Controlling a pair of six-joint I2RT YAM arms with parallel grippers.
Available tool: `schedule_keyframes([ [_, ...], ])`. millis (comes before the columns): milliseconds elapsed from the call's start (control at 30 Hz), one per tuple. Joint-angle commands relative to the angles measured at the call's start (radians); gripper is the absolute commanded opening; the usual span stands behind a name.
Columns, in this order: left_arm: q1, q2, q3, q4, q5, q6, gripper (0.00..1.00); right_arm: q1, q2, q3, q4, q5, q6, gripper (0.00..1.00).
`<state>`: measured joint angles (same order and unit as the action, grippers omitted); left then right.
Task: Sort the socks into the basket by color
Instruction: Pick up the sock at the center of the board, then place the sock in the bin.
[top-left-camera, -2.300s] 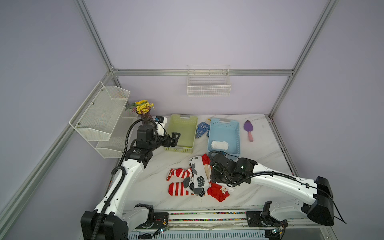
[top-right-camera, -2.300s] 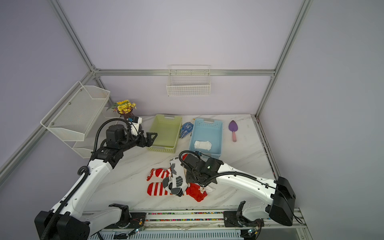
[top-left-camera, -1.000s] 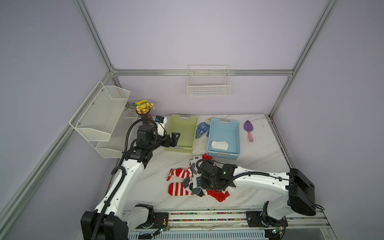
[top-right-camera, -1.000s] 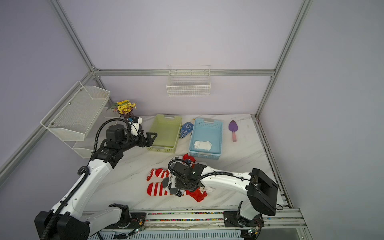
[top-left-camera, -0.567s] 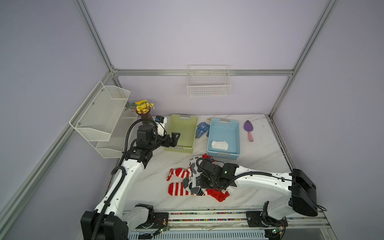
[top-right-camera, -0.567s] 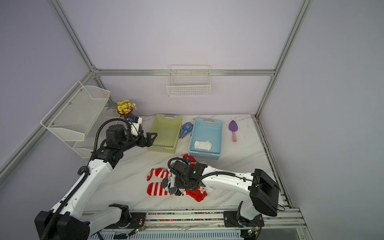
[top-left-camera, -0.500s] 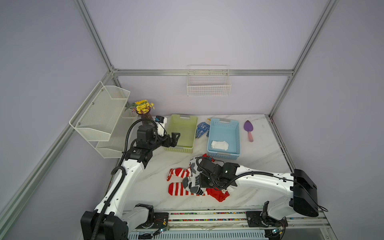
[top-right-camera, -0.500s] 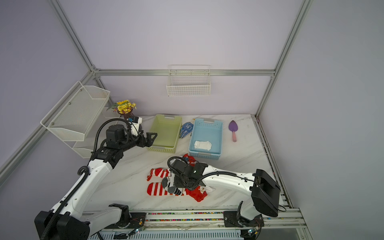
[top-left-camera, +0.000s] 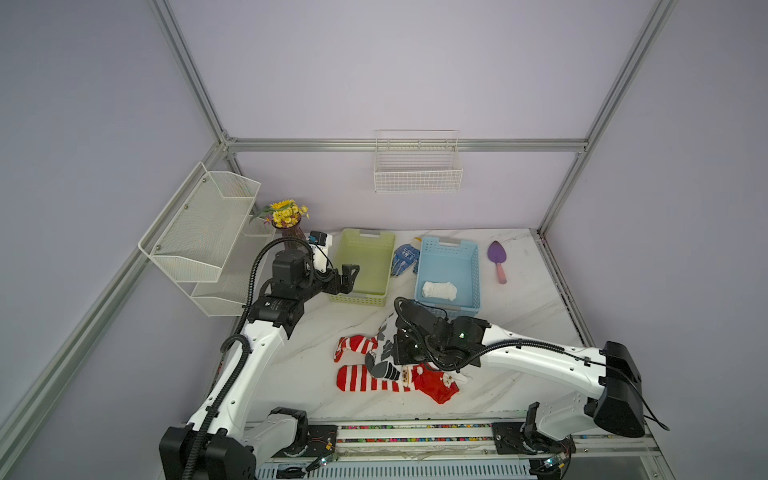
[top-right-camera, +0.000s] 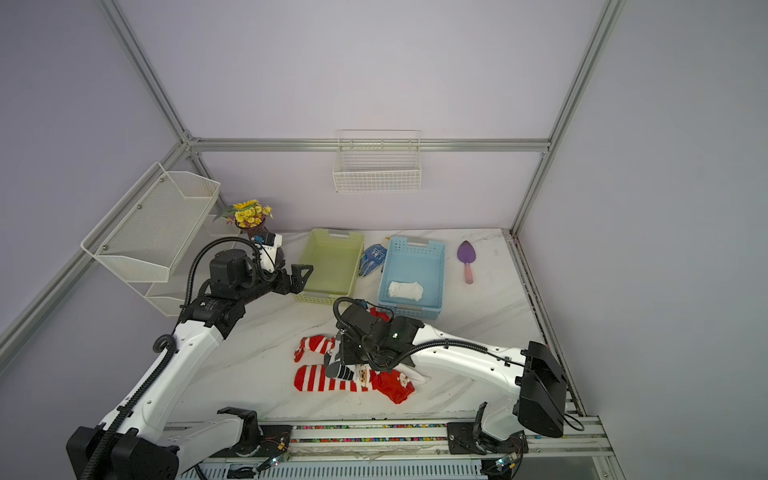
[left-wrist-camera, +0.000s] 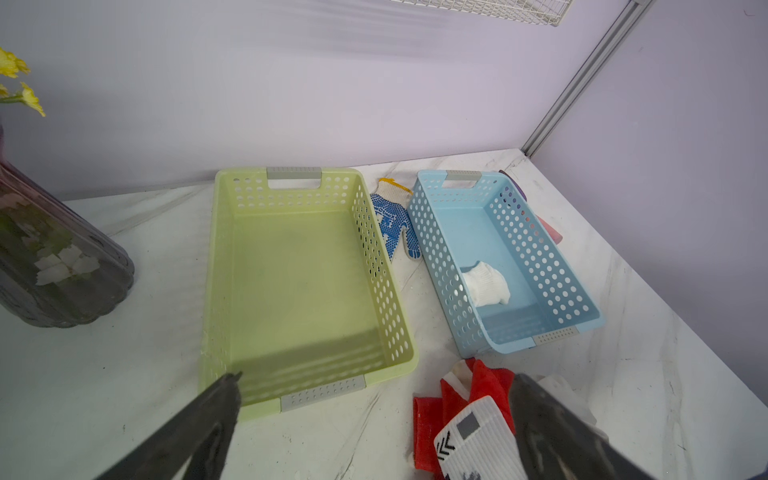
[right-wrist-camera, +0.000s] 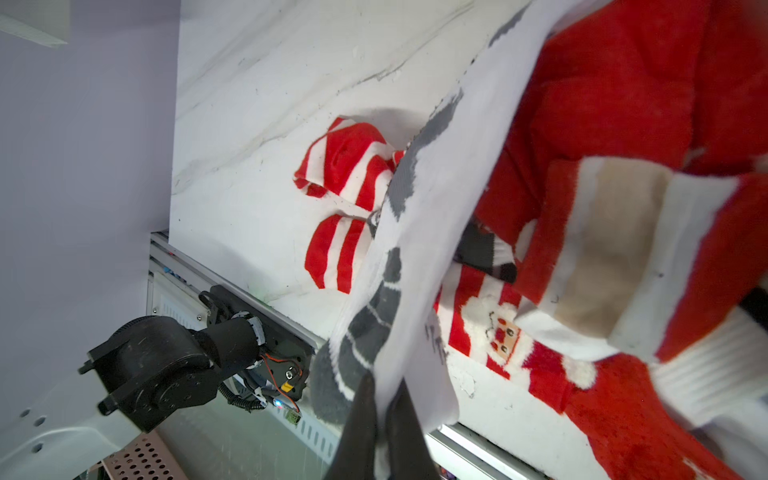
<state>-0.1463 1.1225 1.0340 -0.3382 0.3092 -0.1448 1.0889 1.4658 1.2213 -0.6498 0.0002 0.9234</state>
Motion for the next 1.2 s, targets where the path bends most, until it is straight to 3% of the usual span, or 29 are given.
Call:
schedule_keyframes([
  [0,-0.004,-0.026,-0.020,0.016,-0.012,0.016,1.00,-0.032,-0.052,0.032,0.020,-0.023,-0.033,0.08],
  [767,-0.004,-0.023,-0.019,0.014,-0.021,0.017,1.00,-0.280,-0.125,0.196,-0.026,-0.134,-0.191,0.07],
  [1167,-0.004,-0.020,-0.017,0.014,-0.014,0.017,1.00,-0.494,-0.047,0.311,-0.050,-0.170,-0.320,0.07],
])
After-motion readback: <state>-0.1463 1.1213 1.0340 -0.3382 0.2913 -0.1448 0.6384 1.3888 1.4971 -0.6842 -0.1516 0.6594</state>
